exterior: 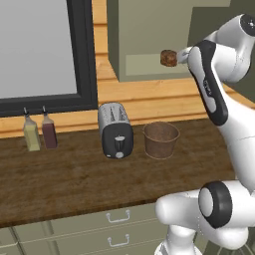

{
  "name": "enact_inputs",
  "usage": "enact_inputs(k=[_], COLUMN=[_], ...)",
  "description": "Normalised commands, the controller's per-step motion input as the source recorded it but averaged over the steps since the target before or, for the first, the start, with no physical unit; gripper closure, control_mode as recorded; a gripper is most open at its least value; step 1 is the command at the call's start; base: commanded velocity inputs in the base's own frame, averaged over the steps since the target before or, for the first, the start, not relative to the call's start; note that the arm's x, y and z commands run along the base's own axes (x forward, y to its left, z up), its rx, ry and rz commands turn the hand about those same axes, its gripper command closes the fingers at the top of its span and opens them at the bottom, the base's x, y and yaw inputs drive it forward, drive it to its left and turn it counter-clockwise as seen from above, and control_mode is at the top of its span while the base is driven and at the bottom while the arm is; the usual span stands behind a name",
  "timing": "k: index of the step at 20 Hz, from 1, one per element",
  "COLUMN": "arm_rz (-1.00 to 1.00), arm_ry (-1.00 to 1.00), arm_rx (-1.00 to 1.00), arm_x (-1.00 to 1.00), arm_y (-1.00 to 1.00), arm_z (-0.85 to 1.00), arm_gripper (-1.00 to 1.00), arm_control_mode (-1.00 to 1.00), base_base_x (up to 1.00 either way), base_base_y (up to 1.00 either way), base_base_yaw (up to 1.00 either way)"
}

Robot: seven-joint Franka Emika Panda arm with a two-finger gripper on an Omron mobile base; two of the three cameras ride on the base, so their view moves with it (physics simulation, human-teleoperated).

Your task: Open the cabinet, pick up the bread from the cabinet and place it in the basket. Then move the basket to the dining counter.

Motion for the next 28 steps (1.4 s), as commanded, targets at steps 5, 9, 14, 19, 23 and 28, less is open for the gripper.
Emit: enact_inputs(k=[5,9,14,19,23,28], arm_rz=[0.00,0.00,0.00,0.00,0.00,0.00], arm_ry=[0.00,0.00,0.01,0.03,0.02,0.01], arm_rx=[0.04,0.06,0.01,0.00,0.00,0.00], arm_x=[0.37,0.69,0.66,0.58,0.55,0.45], arm_y=[-0.03,0.00,0.00,0.00,0.00,0.00], arm_z=[-0.17,-0.06,-0.01,0.00,-0.02,-0.01], arm_gripper=[-1.00,-1.00,-1.00,-1.00,-1.00,-1.00], arm_control_mode=[-1.00,-1.00,-1.00,-1.00,-1.00,-1.00], base_base_x=[0.00,0.00,0.00,0.00,0.00,0.00], base_base_y=[0.00,0.00,0.00,0.00,0.00,0.00], base_base_yaw=[0.00,0.00,0.00,0.00,0.00,0.00])
